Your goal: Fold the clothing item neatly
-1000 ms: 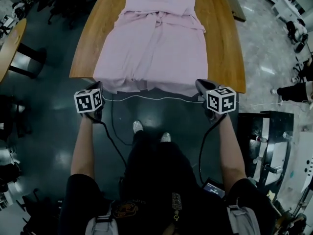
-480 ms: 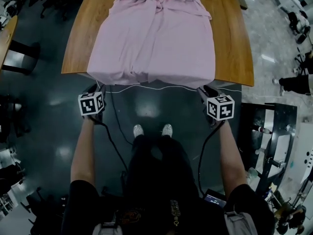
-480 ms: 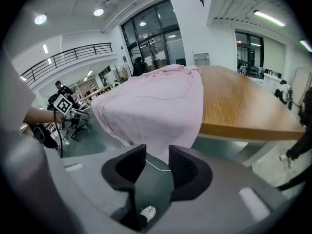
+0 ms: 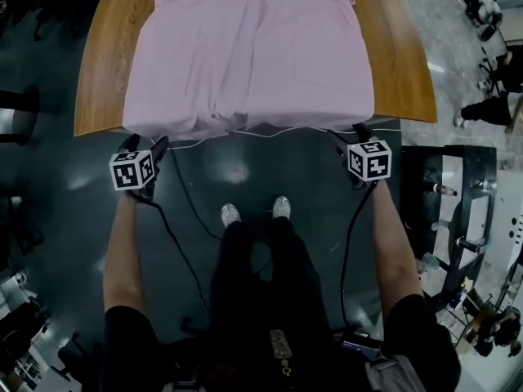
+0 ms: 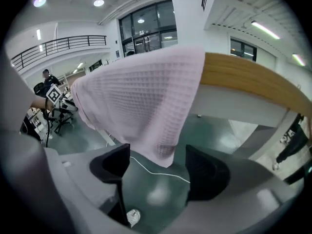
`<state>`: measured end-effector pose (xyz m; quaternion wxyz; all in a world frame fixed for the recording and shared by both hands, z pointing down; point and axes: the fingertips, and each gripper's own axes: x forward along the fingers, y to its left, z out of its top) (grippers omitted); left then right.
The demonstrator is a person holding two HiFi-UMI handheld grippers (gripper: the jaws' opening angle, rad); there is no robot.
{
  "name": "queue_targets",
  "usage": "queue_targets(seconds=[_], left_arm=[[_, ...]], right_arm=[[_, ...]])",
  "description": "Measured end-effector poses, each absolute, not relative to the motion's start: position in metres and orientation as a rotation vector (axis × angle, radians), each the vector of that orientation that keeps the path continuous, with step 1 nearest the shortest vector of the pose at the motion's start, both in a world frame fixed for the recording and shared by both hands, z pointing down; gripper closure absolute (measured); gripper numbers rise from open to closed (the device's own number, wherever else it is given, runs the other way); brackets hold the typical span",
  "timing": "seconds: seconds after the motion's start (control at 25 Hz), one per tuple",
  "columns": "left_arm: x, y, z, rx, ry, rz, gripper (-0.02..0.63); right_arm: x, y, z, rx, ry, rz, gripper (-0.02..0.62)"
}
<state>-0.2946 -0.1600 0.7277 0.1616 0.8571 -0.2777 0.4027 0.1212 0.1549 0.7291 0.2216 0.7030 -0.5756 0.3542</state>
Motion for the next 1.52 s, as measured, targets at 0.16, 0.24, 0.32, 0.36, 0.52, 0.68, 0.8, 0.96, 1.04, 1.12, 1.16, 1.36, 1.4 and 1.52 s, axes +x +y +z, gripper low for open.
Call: queue_targets(seconds=[0.16, 0.24, 0.32, 0.36, 0.52, 0.68, 0.8, 0.96, 1.04, 1.12, 1.16, 1.36, 1.4, 1.52], left_arm=[[-0.28, -0.16, 0.741, 2.503, -0.722, 1.138, 0.215], [-0.273, -0.157, 0.747, 2.526, -0.688, 1.119, 0.216], [-0.265, -0.156, 0.751, 2.556, -0.669, 1.097, 0.251], [-0.262, -0.157, 0.752, 2.573, -0.673, 1.084, 0.304], [-0.26, -0.152, 0.747, 2.606, -0.694, 1.024, 0.557], [-0.26, -0.122, 0.727, 2.601, -0.585, 0.991, 0.591], [-0.263, -0.095, 0.694, 2.605, -0.519, 0.973, 0.591], [-0.272, -0.067, 0.643, 2.587, -0.485, 0.94, 0.591], [-0.274, -0.058, 0.614, 2.592, -0.464, 0.917, 0.591], [-0.275, -0.055, 0.584, 2.608, -0.46, 0.883, 0.591], [-0.275, -0.055, 0.57, 2.617, -0.464, 0.866, 0.591], [-0.274, -0.064, 0.503, 2.669, -0.513, 0.773, 0.591], [-0.272, -0.069, 0.493, 2.678, -0.53, 0.761, 0.591], [-0.264, -0.083, 0.468, 2.696, -0.589, 0.74, 0.591]], right_arm=[[0.139, 0.154, 0.745, 1.942, -1.572, 0.96, 0.245], [0.138, 0.15, 0.75, 1.914, -1.611, 0.93, 0.247], [0.132, 0.145, 0.754, 1.882, -1.664, 0.9, 0.247], [0.129, 0.143, 0.756, 1.869, -1.686, 0.888, 0.25], [0.119, 0.147, 0.756, 1.823, -1.712, 0.827, 0.532], [0.094, 0.162, 0.738, 1.751, -1.802, 0.863, 0.58], [0.072, 0.171, 0.706, 1.715, -1.873, 0.857, 0.58], [0.048, 0.183, 0.65, 1.723, -1.944, 0.855, 0.58], [0.042, 0.185, 0.621, 1.725, -1.975, 0.836, 0.58], [0.041, 0.185, 0.592, 1.734, -2.006, 0.805, 0.58], [0.041, 0.185, 0.578, 1.744, -2.02, 0.786, 0.58], [0.063, 0.181, 0.515, 1.81, -2.074, 0.685, 0.58], [0.069, 0.18, 0.505, 1.822, -2.085, 0.667, 0.58], [0.087, 0.173, 0.482, 1.839, -2.121, 0.611, 0.58]])
